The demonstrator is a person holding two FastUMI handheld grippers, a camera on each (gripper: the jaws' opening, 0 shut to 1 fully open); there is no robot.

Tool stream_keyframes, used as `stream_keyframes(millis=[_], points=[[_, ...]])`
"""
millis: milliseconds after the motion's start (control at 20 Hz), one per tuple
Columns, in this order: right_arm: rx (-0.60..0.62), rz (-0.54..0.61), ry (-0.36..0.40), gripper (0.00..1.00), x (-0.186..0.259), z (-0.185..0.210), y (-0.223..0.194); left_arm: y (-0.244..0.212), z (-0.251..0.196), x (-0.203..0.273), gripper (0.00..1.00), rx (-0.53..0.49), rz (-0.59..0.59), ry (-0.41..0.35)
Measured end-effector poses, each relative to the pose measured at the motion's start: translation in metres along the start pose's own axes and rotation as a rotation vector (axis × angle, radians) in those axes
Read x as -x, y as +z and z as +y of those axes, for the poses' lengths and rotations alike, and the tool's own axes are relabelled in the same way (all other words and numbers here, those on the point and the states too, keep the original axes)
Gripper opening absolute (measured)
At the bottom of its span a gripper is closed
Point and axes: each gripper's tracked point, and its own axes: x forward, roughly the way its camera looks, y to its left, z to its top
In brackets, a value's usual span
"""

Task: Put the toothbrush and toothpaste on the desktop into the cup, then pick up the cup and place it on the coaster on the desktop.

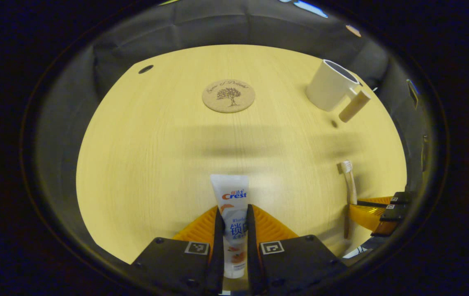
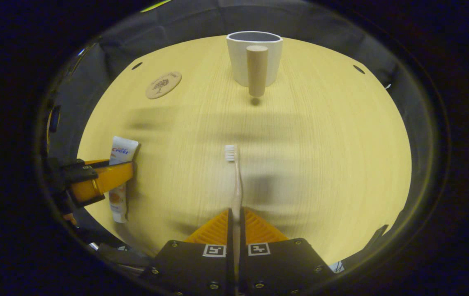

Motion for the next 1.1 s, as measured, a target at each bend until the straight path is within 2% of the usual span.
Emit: stream_keyframes(millis=[200,550,1100], points=[[-0.015,-0.070,0.028,0.05,0.018,0.001,0.011,0.007,0.000,0.014,0.31,0.025,-0.045,-0.002],[-0.016,-0.259,0.085,0.05,0.052,0.007,0.046,0.036,-0.006,0.039,0.32,0.055,-0.177,-0.018],[0.060,-0.604,0.117,0.05,0.108,0.013,0.131,0.111,-0.018,0.085,0.30,0.061,-0.429,-0.029]])
